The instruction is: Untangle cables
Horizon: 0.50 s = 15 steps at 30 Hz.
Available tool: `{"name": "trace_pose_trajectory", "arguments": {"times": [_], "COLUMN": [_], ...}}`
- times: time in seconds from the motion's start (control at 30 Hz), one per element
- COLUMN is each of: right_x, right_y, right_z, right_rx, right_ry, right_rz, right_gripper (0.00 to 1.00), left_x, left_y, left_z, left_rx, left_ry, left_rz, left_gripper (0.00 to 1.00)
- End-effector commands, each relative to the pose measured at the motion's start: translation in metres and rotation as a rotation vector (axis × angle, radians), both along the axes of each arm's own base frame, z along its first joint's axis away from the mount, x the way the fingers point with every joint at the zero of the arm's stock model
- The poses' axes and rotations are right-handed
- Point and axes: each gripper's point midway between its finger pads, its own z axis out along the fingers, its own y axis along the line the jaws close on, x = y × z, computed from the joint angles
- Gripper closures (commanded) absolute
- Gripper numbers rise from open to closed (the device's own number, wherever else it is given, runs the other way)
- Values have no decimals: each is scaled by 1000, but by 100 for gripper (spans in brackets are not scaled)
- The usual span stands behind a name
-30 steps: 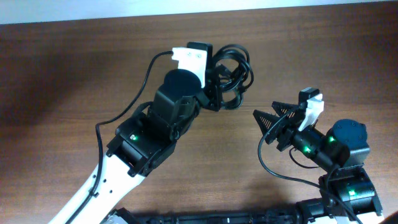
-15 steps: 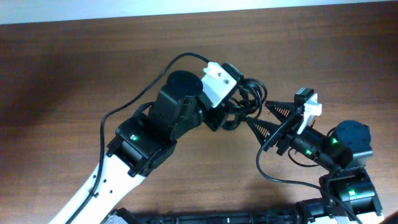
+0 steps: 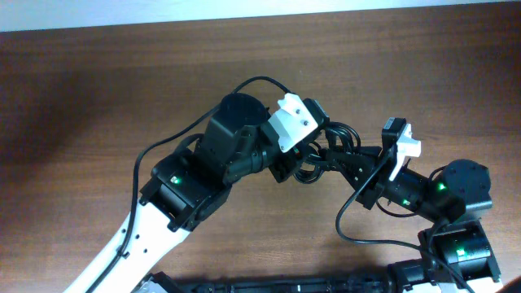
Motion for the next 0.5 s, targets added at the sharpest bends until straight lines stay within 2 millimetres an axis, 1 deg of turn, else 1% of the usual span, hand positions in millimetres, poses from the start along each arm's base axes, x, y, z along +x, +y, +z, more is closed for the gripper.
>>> {"name": "trace_pose_trajectory", "arguments": {"times": [0.0,0.03,0.07,0.1,0.13,0.17,0.23,0.3,0.4,0.47], "right_x": [-6,-6,-6,-4,-2,1,9,16,24,29], "right_y": [4,4,3,3,1,-1,-7,-14,-21,-27], "right_z": [2,2,2,2,2,2,0,-2,-3,-2], "right_rx": [3,3,3,2,0,5,26,44,72,97], "right_ry": [-12,-12,-11,-11,-10,1,44,76,111,136], "right_rz": [36,35,31,23,3,-14,-79,-140,-207,-255], "right_gripper": [96,96,96,96,96,96,96,96,96,96], "left_x": [10,11,12,12,12,12,12,20,46,58], "left_y": [10,11,12,12,12,12,12,19,51,76], "left_z": [17,17,17,17,17,17,16,15,10,4], "left_rx": [1,6,6,6,7,7,10,8,-10,-33], "left_ry": [-80,-84,-84,-84,-83,-83,-81,-57,14,73], "left_rz": [63,75,76,76,76,76,80,160,447,626], "left_gripper": [100,98,78,54,18,1,1,1,1,1]}}
